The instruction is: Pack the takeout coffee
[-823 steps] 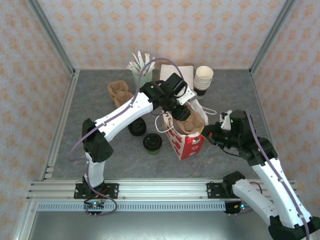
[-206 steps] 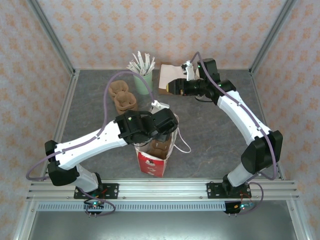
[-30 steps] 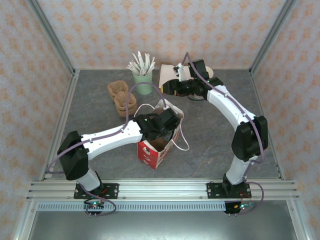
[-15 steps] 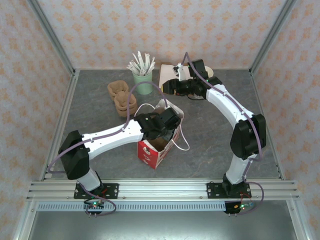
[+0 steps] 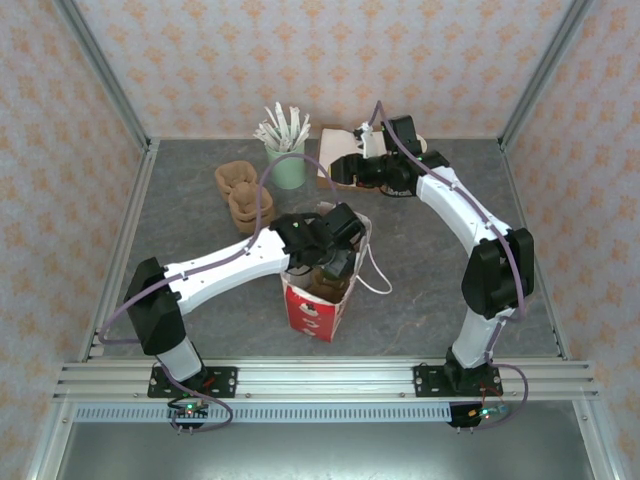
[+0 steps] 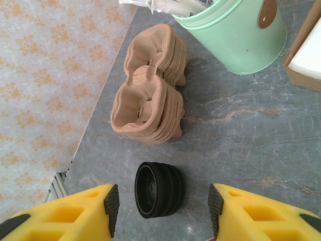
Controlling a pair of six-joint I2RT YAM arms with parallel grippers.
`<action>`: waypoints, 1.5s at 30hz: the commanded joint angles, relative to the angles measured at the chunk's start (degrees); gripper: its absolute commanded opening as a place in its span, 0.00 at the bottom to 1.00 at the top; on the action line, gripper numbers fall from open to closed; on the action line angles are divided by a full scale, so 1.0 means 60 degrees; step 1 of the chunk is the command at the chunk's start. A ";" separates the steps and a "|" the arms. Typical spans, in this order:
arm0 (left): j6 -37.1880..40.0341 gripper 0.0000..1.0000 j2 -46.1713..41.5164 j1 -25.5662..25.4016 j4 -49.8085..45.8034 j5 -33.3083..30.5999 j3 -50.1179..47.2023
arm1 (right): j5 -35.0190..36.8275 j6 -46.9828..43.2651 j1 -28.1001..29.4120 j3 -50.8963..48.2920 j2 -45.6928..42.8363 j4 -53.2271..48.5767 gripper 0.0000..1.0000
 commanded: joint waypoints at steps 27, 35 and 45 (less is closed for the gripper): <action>0.0197 0.65 0.0414 0.0333 -0.0042 0.0143 -0.0043 | 0.0002 -0.0181 -0.0051 0.0490 0.0169 0.0015 0.52; 0.0212 0.65 0.0518 0.0391 0.0340 0.0524 -0.0185 | -0.0031 -0.0169 -0.0096 0.0546 0.0235 0.0000 0.52; 0.0196 0.65 0.0433 0.0406 0.0471 0.0435 -0.0208 | -0.0119 -0.0152 -0.0141 0.0619 0.0276 -0.0018 0.52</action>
